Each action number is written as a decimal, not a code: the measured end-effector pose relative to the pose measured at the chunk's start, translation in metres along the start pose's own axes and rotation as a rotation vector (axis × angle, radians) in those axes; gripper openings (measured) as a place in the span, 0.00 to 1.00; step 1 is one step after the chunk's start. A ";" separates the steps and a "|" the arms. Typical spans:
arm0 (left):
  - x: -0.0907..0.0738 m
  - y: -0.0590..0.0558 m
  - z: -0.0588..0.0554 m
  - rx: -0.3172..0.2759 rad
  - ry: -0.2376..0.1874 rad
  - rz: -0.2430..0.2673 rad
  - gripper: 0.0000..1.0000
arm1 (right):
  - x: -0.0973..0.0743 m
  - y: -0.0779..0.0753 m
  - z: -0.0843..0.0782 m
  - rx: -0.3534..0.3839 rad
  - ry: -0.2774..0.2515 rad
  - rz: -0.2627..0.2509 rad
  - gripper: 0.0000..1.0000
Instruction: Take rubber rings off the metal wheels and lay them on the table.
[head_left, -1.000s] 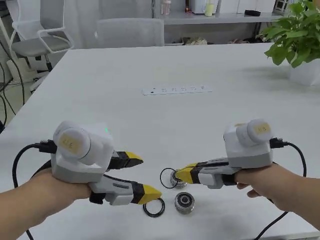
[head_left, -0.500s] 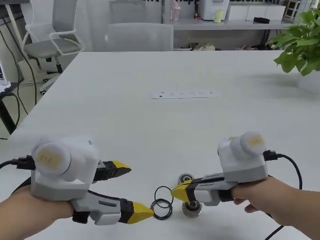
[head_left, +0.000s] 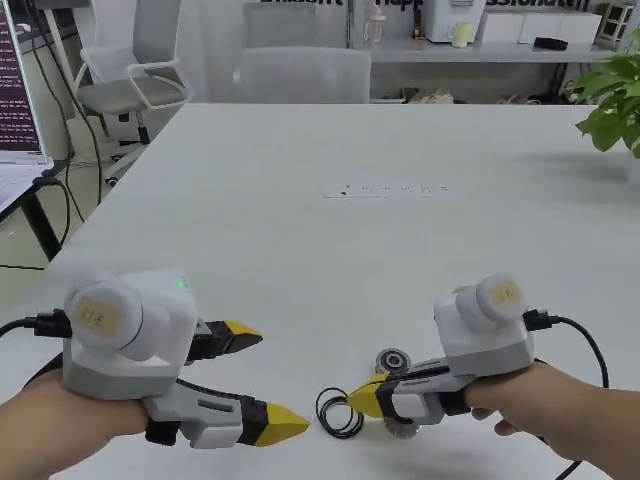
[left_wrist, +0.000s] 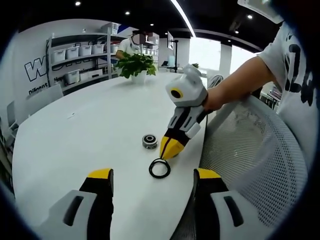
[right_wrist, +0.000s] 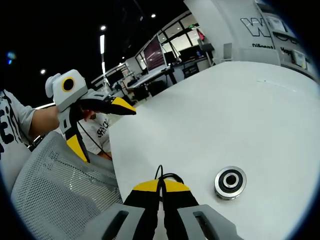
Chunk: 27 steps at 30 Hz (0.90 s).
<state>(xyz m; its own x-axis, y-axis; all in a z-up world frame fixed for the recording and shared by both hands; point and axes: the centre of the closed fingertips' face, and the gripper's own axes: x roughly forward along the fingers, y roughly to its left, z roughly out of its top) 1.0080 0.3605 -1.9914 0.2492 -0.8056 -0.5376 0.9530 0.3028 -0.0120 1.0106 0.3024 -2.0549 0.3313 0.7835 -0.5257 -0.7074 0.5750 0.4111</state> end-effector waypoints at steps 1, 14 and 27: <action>-0.001 0.001 -0.001 -0.001 0.001 0.003 0.62 | 0.001 -0.002 -0.001 0.003 0.003 -0.002 0.00; 0.004 0.001 -0.005 -0.007 0.020 0.006 0.62 | 0.000 -0.008 -0.010 -0.007 0.043 -0.020 0.00; 0.009 -0.001 -0.003 -0.004 0.033 -0.002 0.62 | -0.004 -0.008 -0.007 -0.048 0.040 -0.026 0.06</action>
<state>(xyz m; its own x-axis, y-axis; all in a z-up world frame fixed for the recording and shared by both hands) 1.0090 0.3547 -1.9988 0.2413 -0.7887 -0.5654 0.9528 0.3033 -0.0164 1.0103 0.2927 -2.0610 0.3260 0.7577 -0.5653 -0.7284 0.5825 0.3607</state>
